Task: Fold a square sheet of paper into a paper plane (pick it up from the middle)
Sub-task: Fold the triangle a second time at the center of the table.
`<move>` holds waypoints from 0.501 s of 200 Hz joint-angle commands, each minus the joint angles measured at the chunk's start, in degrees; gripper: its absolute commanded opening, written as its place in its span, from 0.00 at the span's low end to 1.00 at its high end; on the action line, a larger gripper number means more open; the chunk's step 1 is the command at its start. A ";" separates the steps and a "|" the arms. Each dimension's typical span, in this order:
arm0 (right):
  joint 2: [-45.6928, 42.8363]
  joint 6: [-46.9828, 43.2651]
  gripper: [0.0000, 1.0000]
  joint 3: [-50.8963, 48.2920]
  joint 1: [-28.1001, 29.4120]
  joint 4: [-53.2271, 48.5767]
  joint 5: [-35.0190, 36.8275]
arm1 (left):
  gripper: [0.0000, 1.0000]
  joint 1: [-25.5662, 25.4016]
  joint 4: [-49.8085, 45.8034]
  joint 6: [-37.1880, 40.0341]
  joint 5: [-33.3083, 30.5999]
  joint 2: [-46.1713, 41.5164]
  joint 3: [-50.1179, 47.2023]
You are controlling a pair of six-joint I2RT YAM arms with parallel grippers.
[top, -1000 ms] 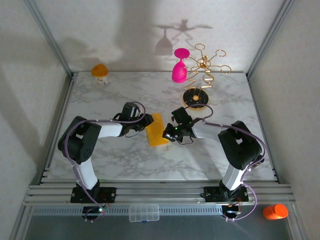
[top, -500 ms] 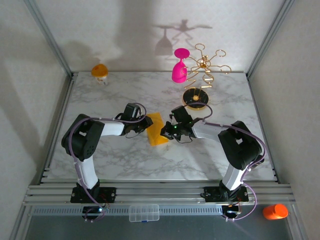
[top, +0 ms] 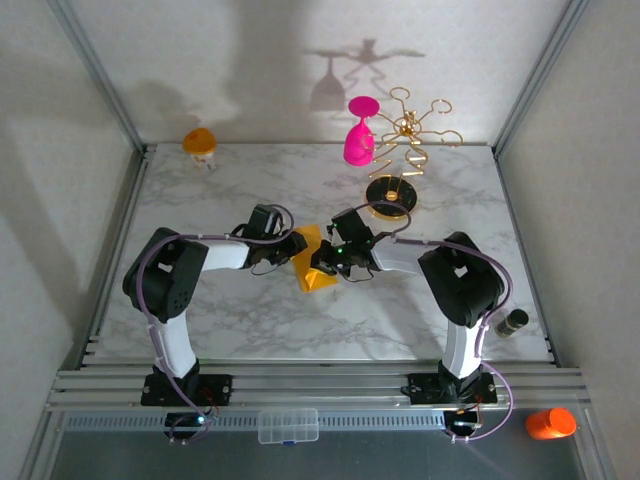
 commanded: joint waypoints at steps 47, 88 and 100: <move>2.34 -0.47 0.00 1.50 0.62 0.38 1.03 | 0.27 0.70 -4.19 2.28 -3.23 0.40 2.10; 3.01 -0.43 0.00 1.73 0.63 2.68 -0.80 | 0.24 0.53 -4.56 1.81 -3.09 2.68 2.12; 3.39 -0.29 0.00 1.97 0.61 3.11 -1.02 | 0.23 0.43 -4.71 1.84 -3.18 2.94 2.03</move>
